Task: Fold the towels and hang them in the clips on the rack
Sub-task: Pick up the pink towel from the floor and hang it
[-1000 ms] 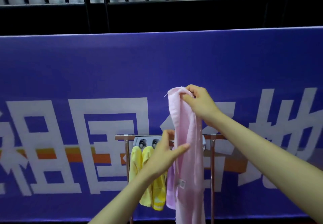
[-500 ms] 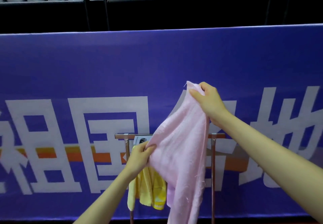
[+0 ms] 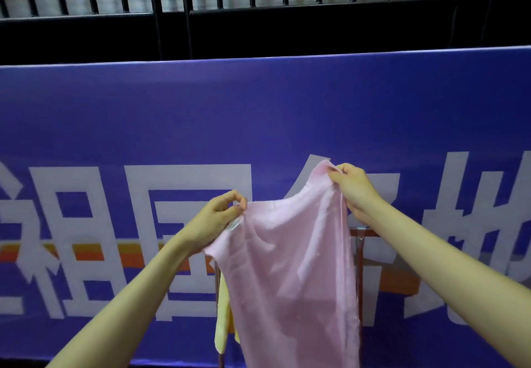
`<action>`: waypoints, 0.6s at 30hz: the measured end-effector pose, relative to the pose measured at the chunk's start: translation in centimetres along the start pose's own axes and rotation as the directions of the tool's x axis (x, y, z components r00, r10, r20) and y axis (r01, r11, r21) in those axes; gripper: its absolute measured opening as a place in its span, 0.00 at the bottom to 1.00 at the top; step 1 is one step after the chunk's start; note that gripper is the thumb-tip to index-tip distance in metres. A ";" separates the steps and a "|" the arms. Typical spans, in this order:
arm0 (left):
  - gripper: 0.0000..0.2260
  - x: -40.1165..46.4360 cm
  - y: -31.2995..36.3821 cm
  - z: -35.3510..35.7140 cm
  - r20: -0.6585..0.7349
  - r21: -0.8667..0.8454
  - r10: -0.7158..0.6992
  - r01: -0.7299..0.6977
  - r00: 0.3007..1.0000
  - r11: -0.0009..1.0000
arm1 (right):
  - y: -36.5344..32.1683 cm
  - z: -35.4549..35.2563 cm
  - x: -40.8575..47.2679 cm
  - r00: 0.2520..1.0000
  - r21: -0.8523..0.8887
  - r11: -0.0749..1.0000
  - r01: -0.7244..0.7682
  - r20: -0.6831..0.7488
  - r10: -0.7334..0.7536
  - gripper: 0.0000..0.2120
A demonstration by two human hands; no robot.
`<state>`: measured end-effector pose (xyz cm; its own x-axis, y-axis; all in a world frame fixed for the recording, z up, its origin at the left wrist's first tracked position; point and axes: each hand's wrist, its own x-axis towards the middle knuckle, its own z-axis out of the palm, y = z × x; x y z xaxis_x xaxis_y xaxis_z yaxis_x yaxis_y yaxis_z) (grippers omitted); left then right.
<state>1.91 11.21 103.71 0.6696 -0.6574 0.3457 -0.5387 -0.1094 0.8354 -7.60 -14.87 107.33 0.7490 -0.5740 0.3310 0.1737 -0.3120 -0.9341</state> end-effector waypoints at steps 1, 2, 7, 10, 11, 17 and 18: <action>0.10 -0.1 0.4 -0.1 0.041 -0.031 -0.022 0.023 0.999 0.999 | 0.1 0.0 0.1 1.000 0.000 1.000 -0.005 0.002 0.005 0.10; 0.13 -0.3 0.9 -0.1 0.093 -0.077 -0.046 0.053 0.995 0.996 | 0.1 0.1 0.2 1.000 0.000 1.000 -0.007 0.005 0.007 0.10; 0.16 -0.6 1.8 0.0 0.324 -0.046 -0.043 0.062 0.945 0.997 | 0.0 0.5 0.5 1.000 0.074 0.997 0.007 0.008 -0.007 0.10; 0.13 -0.5 1.9 -0.1 0.330 0.342 0.014 -0.134 0.944 0.930 | 0.0 0.8 0.6 1.000 0.069 0.998 0.000 0.015 -0.001 0.12; 0.11 -0.3 1.9 0.0 0.293 0.441 0.039 -0.171 0.955 0.881 | 0.0 0.9 0.6 1.000 0.061 0.998 0.002 0.024 -0.004 0.13; 0.11 0.3 1.4 -0.3 -0.042 0.689 0.416 -0.276 0.908 0.670 | 0.1 1.5 0.6 0.997 0.067 0.998 0.000 0.075 -0.005 0.18; 0.14 0.3 1.4 -0.4 -0.075 0.678 0.478 -0.306 0.875 0.668 | 0.1 1.5 0.6 0.997 0.065 0.998 0.002 0.076 -0.007 0.16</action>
<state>1.52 11.12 105.17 0.3671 -0.5715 0.7339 -0.9117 -0.3775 0.1620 -6.18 -14.11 107.24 0.7940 -0.5129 0.3263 0.2163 -0.2632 -0.9402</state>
